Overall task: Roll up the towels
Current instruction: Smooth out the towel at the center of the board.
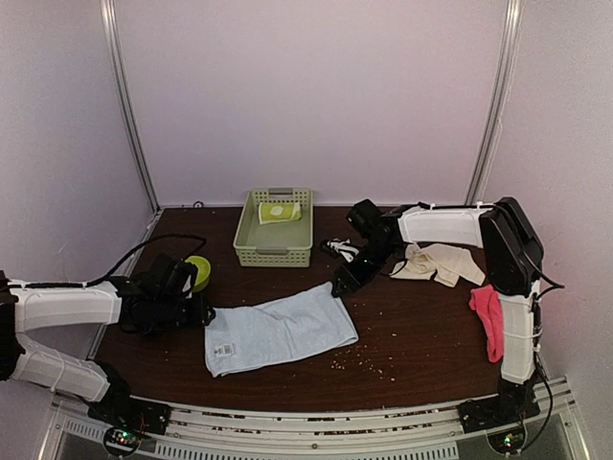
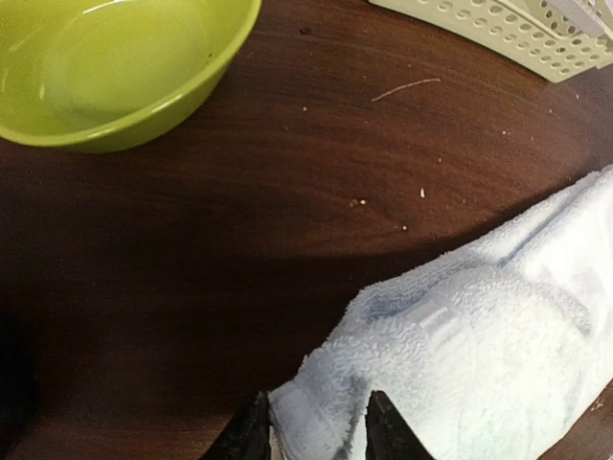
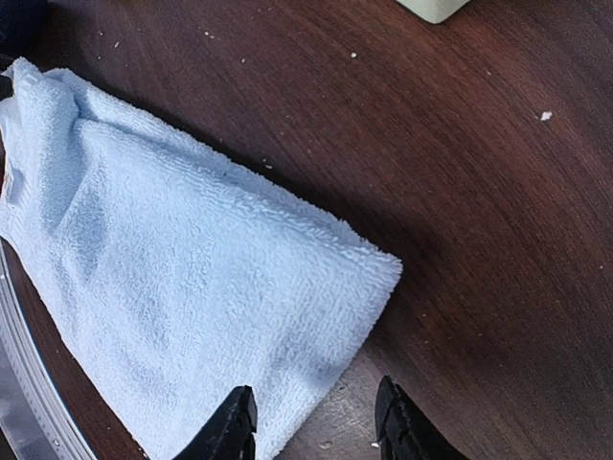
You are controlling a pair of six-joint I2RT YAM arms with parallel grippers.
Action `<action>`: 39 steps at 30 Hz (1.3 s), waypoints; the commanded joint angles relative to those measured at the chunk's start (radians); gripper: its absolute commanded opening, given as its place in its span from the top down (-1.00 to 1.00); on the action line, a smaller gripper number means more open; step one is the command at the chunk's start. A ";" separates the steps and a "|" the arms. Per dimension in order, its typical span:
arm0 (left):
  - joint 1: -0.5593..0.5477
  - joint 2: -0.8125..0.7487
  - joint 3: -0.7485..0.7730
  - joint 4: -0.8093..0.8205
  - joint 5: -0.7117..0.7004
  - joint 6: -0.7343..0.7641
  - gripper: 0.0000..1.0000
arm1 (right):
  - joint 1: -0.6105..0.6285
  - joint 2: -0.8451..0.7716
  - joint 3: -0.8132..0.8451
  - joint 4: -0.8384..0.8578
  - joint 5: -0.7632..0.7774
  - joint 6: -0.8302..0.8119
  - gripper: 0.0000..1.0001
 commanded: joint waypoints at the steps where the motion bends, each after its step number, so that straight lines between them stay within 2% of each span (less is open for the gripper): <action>1: 0.007 0.021 0.040 0.039 0.036 0.051 0.38 | -0.031 0.025 0.007 0.004 -0.046 0.025 0.10; 7: 0.007 -0.011 0.041 -0.003 0.022 0.090 0.83 | -0.031 0.044 0.021 0.026 -0.071 0.066 0.12; 11: 0.007 -0.029 0.049 -0.030 0.012 0.108 1.00 | -0.031 0.093 0.054 0.003 -0.106 0.059 0.13; 14: 0.007 -0.030 0.055 -0.032 0.027 0.114 1.00 | -0.029 0.115 0.061 -0.009 -0.151 0.054 0.18; 19: 0.008 -0.014 0.082 -0.040 0.083 0.121 1.00 | -0.054 0.071 0.018 -0.021 -0.134 0.046 0.69; 20: 0.007 -0.007 0.089 -0.044 0.090 0.120 1.00 | -0.064 0.055 -0.001 -0.012 -0.137 0.049 0.73; 26: 0.008 0.066 0.176 -0.112 0.058 0.108 1.00 | -0.093 0.000 -0.100 0.004 -0.164 0.033 0.78; 31: 0.007 0.231 0.270 -0.185 -0.021 0.141 1.00 | -0.139 -0.081 -0.231 0.090 -0.169 0.068 0.80; 36: 0.004 0.294 0.318 -0.190 -0.043 0.126 0.39 | -0.176 -0.150 -0.333 0.090 -0.103 0.062 0.75; 39: -0.016 0.243 0.323 -0.180 -0.035 0.127 0.21 | -0.179 -0.174 -0.363 0.024 -0.109 0.011 0.61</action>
